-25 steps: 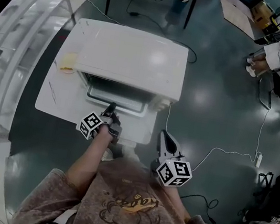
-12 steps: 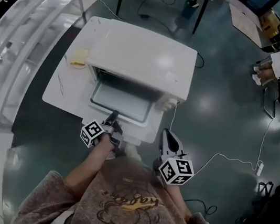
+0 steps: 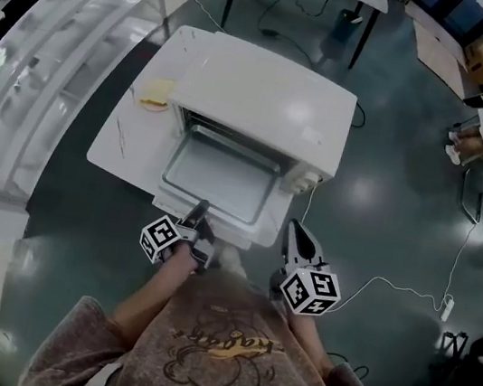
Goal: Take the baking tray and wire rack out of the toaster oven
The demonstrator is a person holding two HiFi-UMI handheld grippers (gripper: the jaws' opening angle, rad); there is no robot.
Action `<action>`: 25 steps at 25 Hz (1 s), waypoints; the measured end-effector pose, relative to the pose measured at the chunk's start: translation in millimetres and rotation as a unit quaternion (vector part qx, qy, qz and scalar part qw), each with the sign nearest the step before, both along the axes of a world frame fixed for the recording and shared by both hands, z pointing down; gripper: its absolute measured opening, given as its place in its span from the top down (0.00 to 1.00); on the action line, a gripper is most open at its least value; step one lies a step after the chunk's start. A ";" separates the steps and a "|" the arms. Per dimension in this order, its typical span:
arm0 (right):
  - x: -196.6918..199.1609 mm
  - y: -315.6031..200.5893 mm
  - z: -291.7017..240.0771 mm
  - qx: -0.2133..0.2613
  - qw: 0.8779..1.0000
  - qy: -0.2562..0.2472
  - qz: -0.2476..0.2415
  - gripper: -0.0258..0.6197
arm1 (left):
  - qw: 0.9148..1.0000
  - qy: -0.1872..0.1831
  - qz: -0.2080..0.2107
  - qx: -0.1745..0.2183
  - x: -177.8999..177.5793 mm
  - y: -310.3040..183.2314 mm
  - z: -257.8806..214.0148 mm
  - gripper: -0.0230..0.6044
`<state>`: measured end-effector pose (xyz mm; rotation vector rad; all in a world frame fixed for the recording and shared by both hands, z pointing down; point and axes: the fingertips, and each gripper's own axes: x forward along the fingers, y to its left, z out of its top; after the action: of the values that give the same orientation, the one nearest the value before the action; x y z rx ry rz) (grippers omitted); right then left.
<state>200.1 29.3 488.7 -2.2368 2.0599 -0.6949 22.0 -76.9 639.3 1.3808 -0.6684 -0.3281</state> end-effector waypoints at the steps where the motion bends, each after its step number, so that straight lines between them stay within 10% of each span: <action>1: -1.1 -1.3 0.2 0.000 1.000 0.000 -0.004 0.96 | 1.000 0.003 0.000 0.000 -2.3 3.2 -1.2 0.92; 14: -29.4 -25.4 -2.4 0.008 0.998 -0.001 -0.070 0.96 | 0.999 0.034 -0.013 0.006 -42.6 43.3 -25.5 0.92; 25: -84.8 -64.2 -3.4 0.010 0.986 -0.013 -0.163 0.96 | 0.990 0.040 -0.131 0.021 -120.7 40.3 -48.9 0.92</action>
<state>115.3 -34.9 485.3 -1.8848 2.4355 -0.7104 -98.7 -36.6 590.4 1.3124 -0.7817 -0.6071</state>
